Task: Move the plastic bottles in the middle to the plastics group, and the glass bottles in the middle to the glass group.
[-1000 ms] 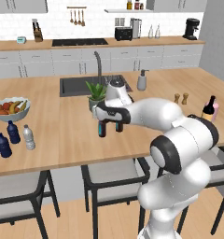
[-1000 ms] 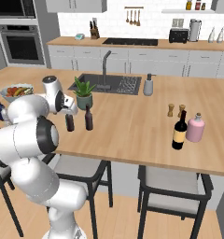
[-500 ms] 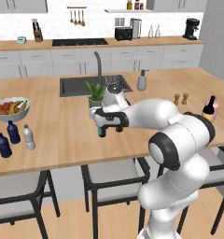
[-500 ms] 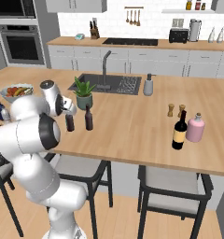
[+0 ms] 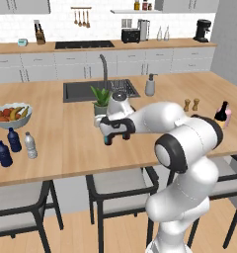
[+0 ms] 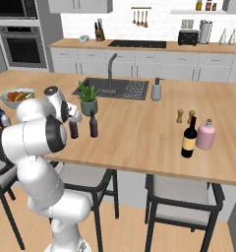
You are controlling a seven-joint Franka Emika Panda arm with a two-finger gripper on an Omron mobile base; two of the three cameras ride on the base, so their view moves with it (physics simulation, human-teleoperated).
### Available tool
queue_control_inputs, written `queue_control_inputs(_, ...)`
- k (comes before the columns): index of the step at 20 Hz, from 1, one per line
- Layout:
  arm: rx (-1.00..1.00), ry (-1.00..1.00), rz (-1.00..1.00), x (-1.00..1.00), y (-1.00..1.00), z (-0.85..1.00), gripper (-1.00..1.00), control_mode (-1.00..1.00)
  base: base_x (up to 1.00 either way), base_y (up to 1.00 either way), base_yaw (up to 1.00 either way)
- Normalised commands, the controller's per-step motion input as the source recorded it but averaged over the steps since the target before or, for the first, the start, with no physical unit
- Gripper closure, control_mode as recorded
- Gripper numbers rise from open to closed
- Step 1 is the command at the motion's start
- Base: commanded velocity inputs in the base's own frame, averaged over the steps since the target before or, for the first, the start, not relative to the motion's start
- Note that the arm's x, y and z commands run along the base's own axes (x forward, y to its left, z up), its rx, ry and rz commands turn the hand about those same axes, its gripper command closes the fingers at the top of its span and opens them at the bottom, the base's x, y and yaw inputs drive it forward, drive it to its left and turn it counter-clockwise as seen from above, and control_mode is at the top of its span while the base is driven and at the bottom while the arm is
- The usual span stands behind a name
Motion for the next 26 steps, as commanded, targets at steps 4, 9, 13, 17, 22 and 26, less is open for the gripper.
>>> queue_control_inputs(4,-0.03,0.00,0.00,0.04,0.00,-0.15,-1.00,-1.00,0.00,0.00,0.00)
queue_control_inputs(9,-0.01,0.00,0.00,0.17,0.00,-0.13,-1.00,-1.00,0.00,0.00,0.00)
queue_control_inputs(13,-0.01,0.00,0.00,0.18,0.00,-0.11,-1.00,-1.00,0.00,0.00,0.00)
queue_control_inputs(17,-0.01,0.00,0.00,0.09,0.00,-0.08,-1.00,-1.00,0.00,0.00,0.00)
queue_control_inputs(22,-0.01,0.00,0.00,0.10,0.00,-0.12,-1.00,-1.00,0.00,0.00,0.00)
queue_control_inputs(26,-0.02,0.00,0.00,0.07,0.00,-0.14,-1.00,-1.00,0.00,0.00,0.00)
